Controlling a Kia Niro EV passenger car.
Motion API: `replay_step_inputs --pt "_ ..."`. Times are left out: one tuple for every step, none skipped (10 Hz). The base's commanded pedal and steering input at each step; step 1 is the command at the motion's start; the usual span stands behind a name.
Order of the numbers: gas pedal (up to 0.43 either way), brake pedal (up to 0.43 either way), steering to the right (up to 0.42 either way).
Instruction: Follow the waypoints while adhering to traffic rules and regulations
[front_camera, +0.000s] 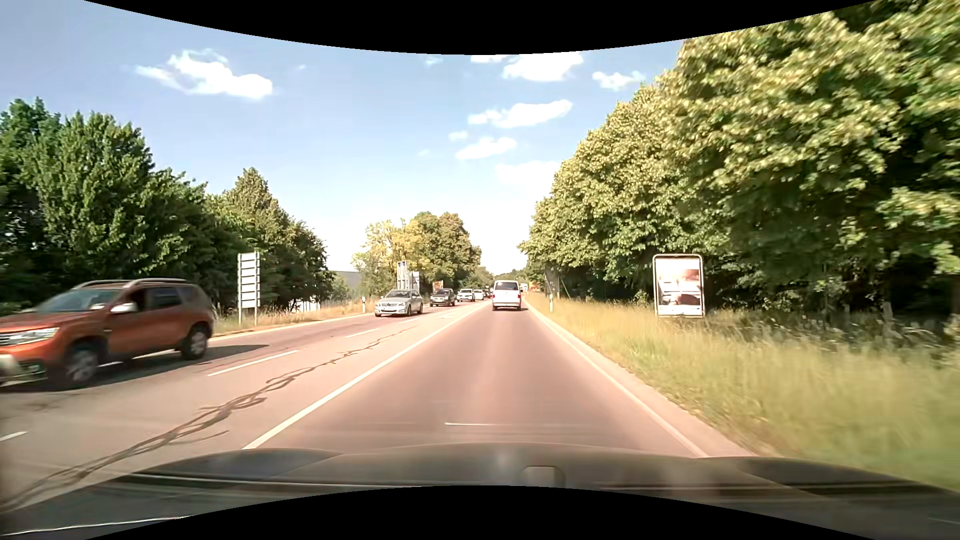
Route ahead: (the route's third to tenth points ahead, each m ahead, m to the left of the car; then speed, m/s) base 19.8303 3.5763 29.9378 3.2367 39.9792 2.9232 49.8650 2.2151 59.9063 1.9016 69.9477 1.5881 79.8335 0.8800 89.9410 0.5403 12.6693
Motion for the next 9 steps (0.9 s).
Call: replay_step_inputs --pt "0.039 0.006 0.000" --pt "0.039 0.006 0.000" --pt "0.039 0.006 0.000" --pt "0.039 0.006 0.000" --pt "0.039 0.006 0.000" --pt "0.039 0.006 0.001" --pt "0.039 0.006 0.002" --pt "0.039 0.006 0.002" --pt "0.039 0.006 0.002"
